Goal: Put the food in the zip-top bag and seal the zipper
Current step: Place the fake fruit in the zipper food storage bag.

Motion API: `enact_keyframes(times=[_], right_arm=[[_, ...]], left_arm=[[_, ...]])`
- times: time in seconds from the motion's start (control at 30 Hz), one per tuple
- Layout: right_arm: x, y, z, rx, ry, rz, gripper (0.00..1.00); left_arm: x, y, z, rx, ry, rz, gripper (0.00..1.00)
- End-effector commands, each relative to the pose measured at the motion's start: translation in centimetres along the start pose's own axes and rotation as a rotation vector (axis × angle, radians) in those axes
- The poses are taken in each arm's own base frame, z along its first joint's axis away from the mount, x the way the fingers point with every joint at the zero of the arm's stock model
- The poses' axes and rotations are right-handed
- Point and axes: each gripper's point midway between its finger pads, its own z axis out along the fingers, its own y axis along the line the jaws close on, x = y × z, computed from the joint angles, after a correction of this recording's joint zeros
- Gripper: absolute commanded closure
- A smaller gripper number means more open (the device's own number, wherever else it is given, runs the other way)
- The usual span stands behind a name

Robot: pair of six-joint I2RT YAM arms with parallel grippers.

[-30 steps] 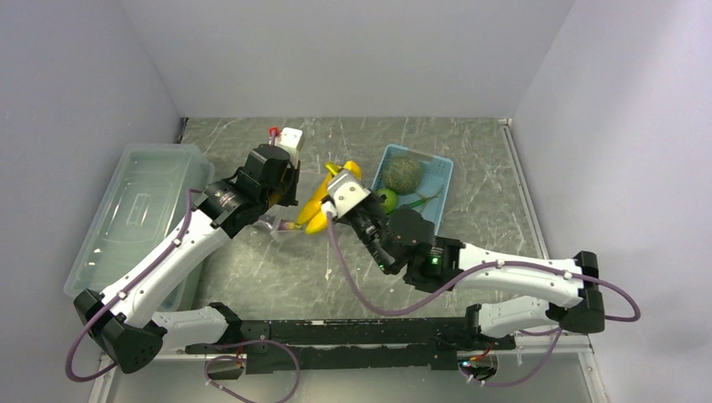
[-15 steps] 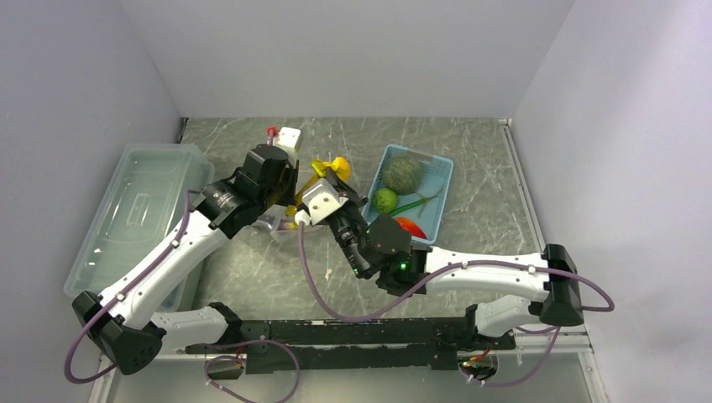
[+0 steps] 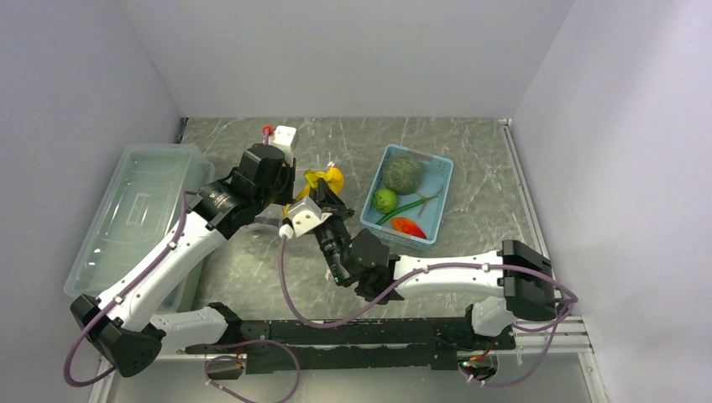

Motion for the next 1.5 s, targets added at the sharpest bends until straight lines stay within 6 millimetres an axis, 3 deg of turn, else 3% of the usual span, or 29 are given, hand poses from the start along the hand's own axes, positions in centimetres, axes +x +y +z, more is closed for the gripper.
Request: enact_keyframes(times=[0.0, 0.33, 0.77, 0.87, 0.97, 1.2, 1.33, 1.47], right_arm=[[0.0, -2.2, 0.2, 0.157, -0.007, 0.081, 1.0], [2.6, -1.7, 1.8, 0.346, 0.057, 0.157, 1.0], [5.3, 0.4, 4.0, 0.235, 0.148, 0.465, 1.0], [5.9, 1.1, 3.9, 0.183, 0.159, 0.507, 0.88], [5.8, 1.4, 3.6, 0.145, 0.154, 0.53, 0.7], [5.2, 1.7, 2.7, 0.058, 0.147, 0.591, 0.59], [4.4, 1.4, 2.2, 0.021, 0.134, 0.624, 0.57], [3.5, 0.7, 1.7, -0.009, 0.115, 0.651, 0.67]], left_arm=[[-1.4, -0.3, -0.8, 0.031, -0.058, -0.044, 1.0], [-1.4, -0.2, -0.8, 0.034, -0.061, -0.058, 1.0], [-1.4, -0.1, -0.6, 0.029, -0.057, -0.061, 1.0], [-1.4, 0.0, -0.6, 0.028, -0.056, -0.062, 1.0], [-1.3, 0.0, -0.5, 0.028, -0.053, -0.063, 1.0], [-1.4, 0.3, -0.4, 0.024, -0.051, -0.069, 1.0], [-1.3, 0.3, -0.2, 0.023, -0.047, -0.072, 1.0], [-1.3, 0.4, -0.1, 0.022, -0.043, -0.073, 1.0]])
